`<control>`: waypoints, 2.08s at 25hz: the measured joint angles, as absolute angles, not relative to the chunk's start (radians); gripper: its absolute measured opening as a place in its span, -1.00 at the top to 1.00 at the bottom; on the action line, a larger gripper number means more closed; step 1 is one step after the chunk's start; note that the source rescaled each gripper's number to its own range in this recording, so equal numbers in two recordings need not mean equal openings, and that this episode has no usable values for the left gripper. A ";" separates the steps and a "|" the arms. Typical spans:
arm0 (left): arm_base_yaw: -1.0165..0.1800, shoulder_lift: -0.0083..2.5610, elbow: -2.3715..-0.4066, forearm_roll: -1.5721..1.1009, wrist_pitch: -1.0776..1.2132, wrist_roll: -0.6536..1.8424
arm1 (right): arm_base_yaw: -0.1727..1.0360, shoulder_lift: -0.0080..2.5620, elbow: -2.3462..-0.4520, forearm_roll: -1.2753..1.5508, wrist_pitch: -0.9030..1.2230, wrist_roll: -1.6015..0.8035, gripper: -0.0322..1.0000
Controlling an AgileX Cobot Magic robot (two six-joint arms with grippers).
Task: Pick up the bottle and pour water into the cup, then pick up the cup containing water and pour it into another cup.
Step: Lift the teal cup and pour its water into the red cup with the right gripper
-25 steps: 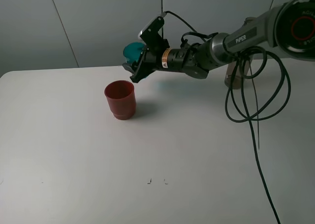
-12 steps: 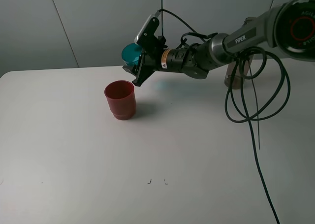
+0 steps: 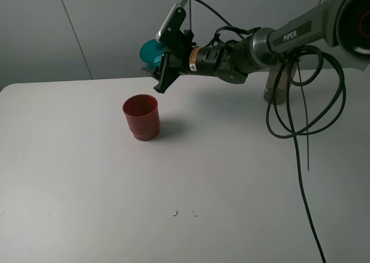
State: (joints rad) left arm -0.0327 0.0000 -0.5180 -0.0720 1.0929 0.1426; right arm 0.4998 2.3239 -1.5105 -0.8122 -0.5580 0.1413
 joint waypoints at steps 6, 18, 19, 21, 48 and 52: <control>-0.033 0.000 -0.518 -0.072 1.093 0.143 | 0.500 2.318 -1.510 -0.880 -0.558 0.140 0.80; -0.033 0.000 -0.518 -0.072 1.093 0.143 | 0.500 2.314 -1.510 -0.968 -0.558 0.133 0.80; -0.033 0.000 -0.518 -0.072 1.093 0.143 | 0.500 2.313 -1.510 -0.974 -0.558 0.129 0.80; -0.033 0.000 -0.518 -0.072 1.093 0.143 | 0.500 2.313 -1.510 -0.985 -0.560 0.116 0.80; -0.033 0.000 -0.518 -0.072 1.093 0.143 | 0.535 2.310 -1.510 -1.000 -0.564 -0.408 0.80; -0.033 0.000 -0.518 -0.072 1.093 0.143 | 0.535 2.310 -1.510 -0.989 -0.566 -0.464 0.80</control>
State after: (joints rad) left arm -0.0327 0.0000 -0.5180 -0.0720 1.0929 0.1426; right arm 0.5351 2.3103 -1.5105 -0.9886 -0.5658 -0.4644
